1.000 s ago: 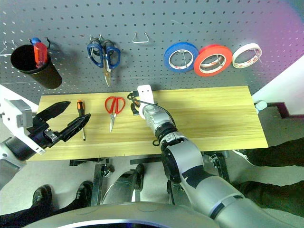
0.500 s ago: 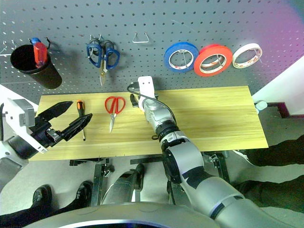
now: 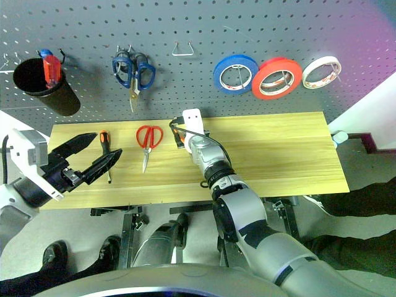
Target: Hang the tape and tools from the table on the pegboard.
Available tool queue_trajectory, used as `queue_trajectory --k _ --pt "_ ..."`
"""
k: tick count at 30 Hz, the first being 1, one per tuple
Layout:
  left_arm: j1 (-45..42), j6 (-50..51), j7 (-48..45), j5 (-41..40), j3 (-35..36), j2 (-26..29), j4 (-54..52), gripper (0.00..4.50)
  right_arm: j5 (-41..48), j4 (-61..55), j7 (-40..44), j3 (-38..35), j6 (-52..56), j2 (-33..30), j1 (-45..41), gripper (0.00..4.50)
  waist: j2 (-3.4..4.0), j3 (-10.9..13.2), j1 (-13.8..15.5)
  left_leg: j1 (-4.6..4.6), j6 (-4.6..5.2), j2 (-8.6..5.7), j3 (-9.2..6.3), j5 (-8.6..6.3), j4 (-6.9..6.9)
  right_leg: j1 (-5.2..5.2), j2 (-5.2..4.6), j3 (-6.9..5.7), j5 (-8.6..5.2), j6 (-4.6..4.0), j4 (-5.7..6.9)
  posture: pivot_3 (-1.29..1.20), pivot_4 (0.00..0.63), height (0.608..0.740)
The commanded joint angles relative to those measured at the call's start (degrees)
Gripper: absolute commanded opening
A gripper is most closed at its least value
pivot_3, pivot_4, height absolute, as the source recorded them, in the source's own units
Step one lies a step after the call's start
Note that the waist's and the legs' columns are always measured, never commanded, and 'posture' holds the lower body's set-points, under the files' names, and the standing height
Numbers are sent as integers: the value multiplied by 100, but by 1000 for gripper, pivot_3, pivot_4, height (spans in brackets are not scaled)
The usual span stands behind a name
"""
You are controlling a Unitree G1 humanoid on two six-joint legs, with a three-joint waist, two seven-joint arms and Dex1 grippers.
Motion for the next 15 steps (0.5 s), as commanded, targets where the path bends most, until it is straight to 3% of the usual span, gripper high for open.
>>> queue_trajectory --k 1,15 --pt "5 -104 12 -31 75 0 -133 4500 -33 -9 12 86 6 223 97 4467 0 0 2 0 0 0 0 0 0 0 0 0 0 0 0 308 351 740" --pt "10 -89 43 -76 106 37 -175 4500 102 227 227 40 79 334 82 4467 0 2 1 0 1 0 0 0 -1 0 0 0 0 0 0 309 355 740"
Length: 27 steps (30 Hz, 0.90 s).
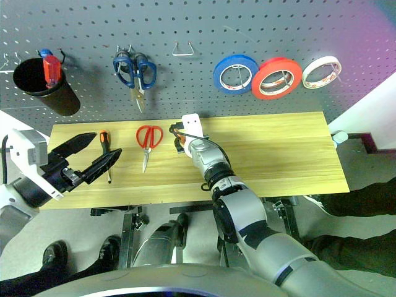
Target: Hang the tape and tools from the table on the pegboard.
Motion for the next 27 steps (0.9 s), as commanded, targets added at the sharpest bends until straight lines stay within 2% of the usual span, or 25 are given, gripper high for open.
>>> queue_trajectory --k 1,27 --pt "7 -86 -6 -65 106 39 -174 4500 28 57 60 24 -83 332 36 4467 0 0 1 0 0 0 0 0 0 0 0 0 0 0 0 311 354 740" --pt "2 -91 30 -70 46 18 -238 4500 -168 664 -31 9 -767 214 -394 4467 -1 1 3 0 -4 0 0 1 -1 -1 2 0 0 0 1 323 349 740"
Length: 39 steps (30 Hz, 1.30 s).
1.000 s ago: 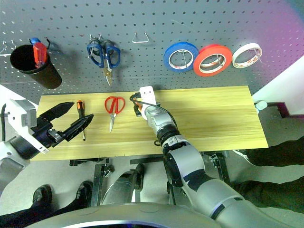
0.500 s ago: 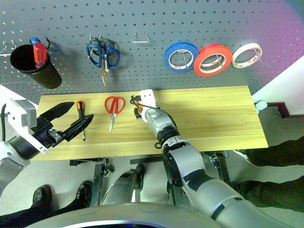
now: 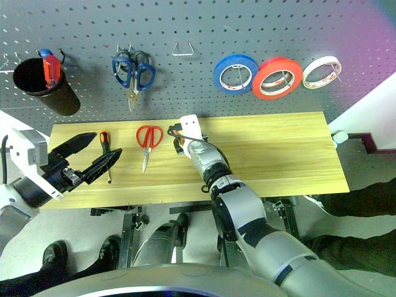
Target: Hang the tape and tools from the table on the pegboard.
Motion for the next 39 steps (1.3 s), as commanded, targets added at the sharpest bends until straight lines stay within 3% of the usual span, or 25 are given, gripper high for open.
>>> queue_trajectory --k 1,6,7,17,27,39 --pt "-2 -89 13 -62 47 23 -216 4500 -13 58 10 -14 -130 185 -162 4467 0 0 2 0 0 0 0 0 0 0 0 0 0 0 0 323 349 740" --pt "10 -76 40 -80 59 22 -233 4500 -120 109 76 70 -203 175 -151 4467 0 0 0 0 0 0 0 0 0 0 0 0 0 0 0 327 354 740" --pt "13 -76 51 -88 67 18 -232 4500 -152 129 125 101 -176 183 -147 4114 0 1 -1 0 0 0 0 1 0 0 0 0 0 0 0 328 355 740" --pt "55 -81 92 -145 132 20 -225 4500 -262 115 168 163 -182 208 -128 4114 -1 11 2 0 0 0 0 1 -1 0 0 0 0 0 0 331 364 740" --pt "216 -16 262 -413 242 52 -422 4500 -378 25 217 301 -214 236 -124 4114 -20 204 1 -2 -2 2 0 3 -1 -3 -1 0 1 -1 2 342 417 740" --pt "276 -40 413 -539 149 88 -461 4500 -479 40 176 382 -299 139 -191 4114 -22 293 5 0 -2 4 0 3 -2 -4 0 0 1 -3 4 339 425 740"
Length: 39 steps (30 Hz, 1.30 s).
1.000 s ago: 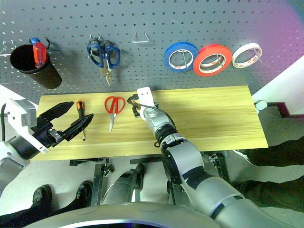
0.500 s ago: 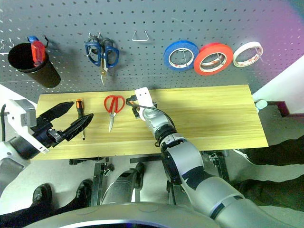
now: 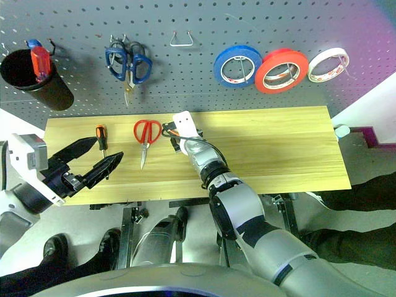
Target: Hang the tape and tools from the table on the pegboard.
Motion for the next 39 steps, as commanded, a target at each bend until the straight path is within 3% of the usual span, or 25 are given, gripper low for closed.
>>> queue_trajectory --k 1,5,7,21,39 --pt "-15 -78 37 -83 64 36 -173 4500 -96 -57 15 95 -48 106 -102 4114 0 15 -2 0 0 0 0 0 0 0 0 0 0 0 0 335 427 740" --pt "-30 -81 37 -73 17 28 -161 4500 -151 -160 107 171 -146 73 -103 4114 0 44 -3 -1 -1 0 0 1 -3 -3 0 0 0 0 0 332 430 740" --pt "-23 -87 34 -84 -2 12 -156 4500 -142 -147 133 166 -112 85 -92 4487 -3 64 -3 -1 -3 0 0 2 -5 -6 1 0 0 0 0 331 429 740" --pt "-104 -125 22 -10 -24 20 -118 4500 -183 -156 45 167 -221 49 -182 4495 -10 75 -1 -15 -10 0 1 6 -12 -21 2 -12 0 0 0 331 417 740" --pt "294 -326 33 355 729 68 -289 4500 -84 1 83 56 -286 144 -227 4495 -11 75 19 -24 -21 1 1 14 -16 -32 6 -21 0 0 8 364 405 740"
